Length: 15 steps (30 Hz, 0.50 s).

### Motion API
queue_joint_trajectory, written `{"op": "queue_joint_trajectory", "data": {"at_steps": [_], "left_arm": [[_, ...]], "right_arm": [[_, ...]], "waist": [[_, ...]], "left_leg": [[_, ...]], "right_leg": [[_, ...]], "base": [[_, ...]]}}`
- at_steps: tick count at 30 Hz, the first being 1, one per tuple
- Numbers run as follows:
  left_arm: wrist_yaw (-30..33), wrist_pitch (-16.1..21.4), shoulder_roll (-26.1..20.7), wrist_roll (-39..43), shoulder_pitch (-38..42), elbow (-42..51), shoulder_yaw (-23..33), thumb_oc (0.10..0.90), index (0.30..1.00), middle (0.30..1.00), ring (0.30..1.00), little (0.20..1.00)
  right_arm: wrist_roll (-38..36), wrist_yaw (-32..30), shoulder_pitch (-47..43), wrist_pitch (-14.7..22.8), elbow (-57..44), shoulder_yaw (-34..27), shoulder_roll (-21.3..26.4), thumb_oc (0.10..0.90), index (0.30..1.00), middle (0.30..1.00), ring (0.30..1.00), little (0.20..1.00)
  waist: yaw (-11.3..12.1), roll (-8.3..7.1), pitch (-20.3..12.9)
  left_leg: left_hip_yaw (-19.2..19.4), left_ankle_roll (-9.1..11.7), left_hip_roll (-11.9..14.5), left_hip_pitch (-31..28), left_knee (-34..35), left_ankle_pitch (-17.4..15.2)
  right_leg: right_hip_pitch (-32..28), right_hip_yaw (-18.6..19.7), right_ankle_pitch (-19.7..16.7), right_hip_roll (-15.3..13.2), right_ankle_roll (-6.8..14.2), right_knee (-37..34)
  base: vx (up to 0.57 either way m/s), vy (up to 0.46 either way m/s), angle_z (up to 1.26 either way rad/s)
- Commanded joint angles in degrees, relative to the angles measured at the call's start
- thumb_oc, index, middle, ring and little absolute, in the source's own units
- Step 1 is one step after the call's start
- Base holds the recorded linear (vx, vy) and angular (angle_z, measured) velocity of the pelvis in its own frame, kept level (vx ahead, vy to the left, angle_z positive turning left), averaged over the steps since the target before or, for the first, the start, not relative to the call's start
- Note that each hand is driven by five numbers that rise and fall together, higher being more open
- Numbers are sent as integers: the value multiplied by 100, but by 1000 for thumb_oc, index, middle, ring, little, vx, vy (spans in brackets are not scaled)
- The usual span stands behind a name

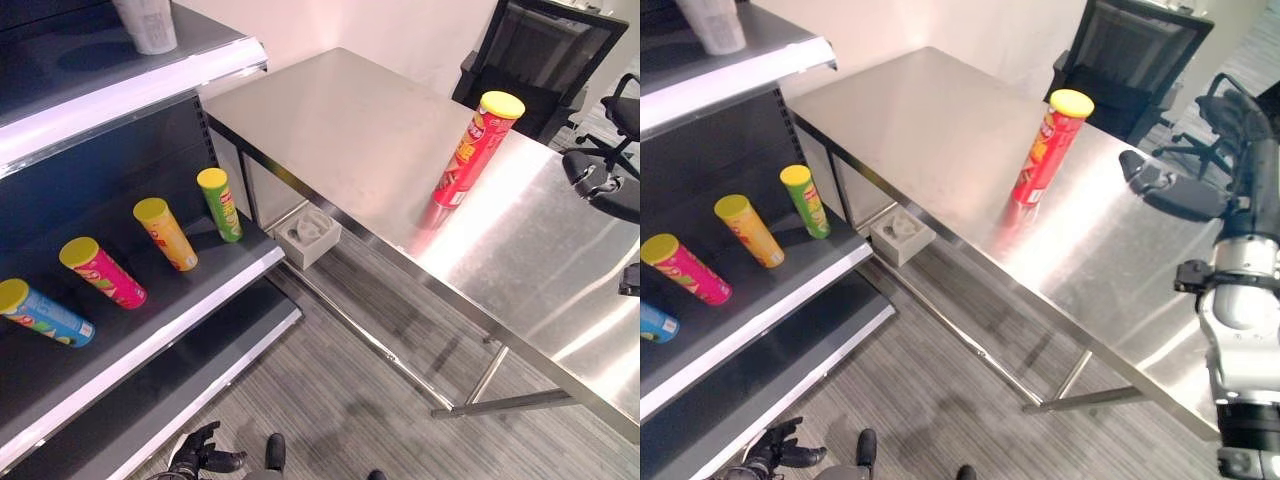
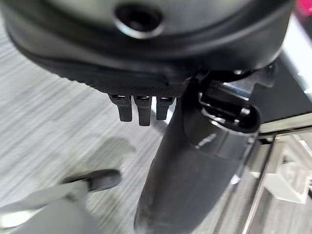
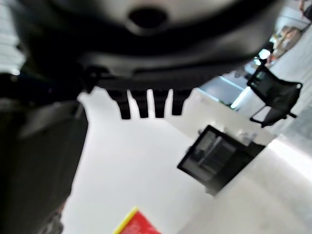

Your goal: Put the goods on the table back onto the shelves and tidy them up.

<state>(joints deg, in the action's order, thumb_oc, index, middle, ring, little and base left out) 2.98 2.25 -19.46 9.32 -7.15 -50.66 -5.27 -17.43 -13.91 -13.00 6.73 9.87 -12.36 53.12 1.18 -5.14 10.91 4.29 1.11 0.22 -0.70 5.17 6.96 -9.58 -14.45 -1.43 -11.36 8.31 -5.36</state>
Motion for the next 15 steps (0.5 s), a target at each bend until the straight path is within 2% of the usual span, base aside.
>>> {"op": "queue_joint_trajectory", "data": {"at_steps": [1, 10, 15], "left_arm": [[-25, 192, -75, -72, -7, -72, -49, 800, 900, 900, 900, 900], [-51, 162, -78, -149, -58, -185, -82, 800, 900, 900, 900, 900], [-58, 133, -133, -122, -91, -147, -189, 800, 900, 900, 900, 900]], "right_arm": [[204, -74, -672, 224, 100, -73, 651, 800, 900, 900, 900, 900], [236, -151, -865, 133, 466, 109, 594, 800, 900, 900, 900, 900], [108, -239, -1386, 82, 822, 512, 484, 800, 900, 900, 900, 900]], "waist": [[254, 123, -488], [321, 38, -504], [465, -16, -451]], "left_leg": [[102, 336, 393, -151, -17, -530], [154, 284, 353, -172, -17, -612], [47, 263, 297, -83, -17, -601]], "right_leg": [[290, 20, 93, 440, 49, 36], [299, -19, 86, 366, 107, 36], [320, -131, 84, 316, 126, 36]], "base": [[26, 59, -34], [43, 40, -10], [64, 23, 10]]}}
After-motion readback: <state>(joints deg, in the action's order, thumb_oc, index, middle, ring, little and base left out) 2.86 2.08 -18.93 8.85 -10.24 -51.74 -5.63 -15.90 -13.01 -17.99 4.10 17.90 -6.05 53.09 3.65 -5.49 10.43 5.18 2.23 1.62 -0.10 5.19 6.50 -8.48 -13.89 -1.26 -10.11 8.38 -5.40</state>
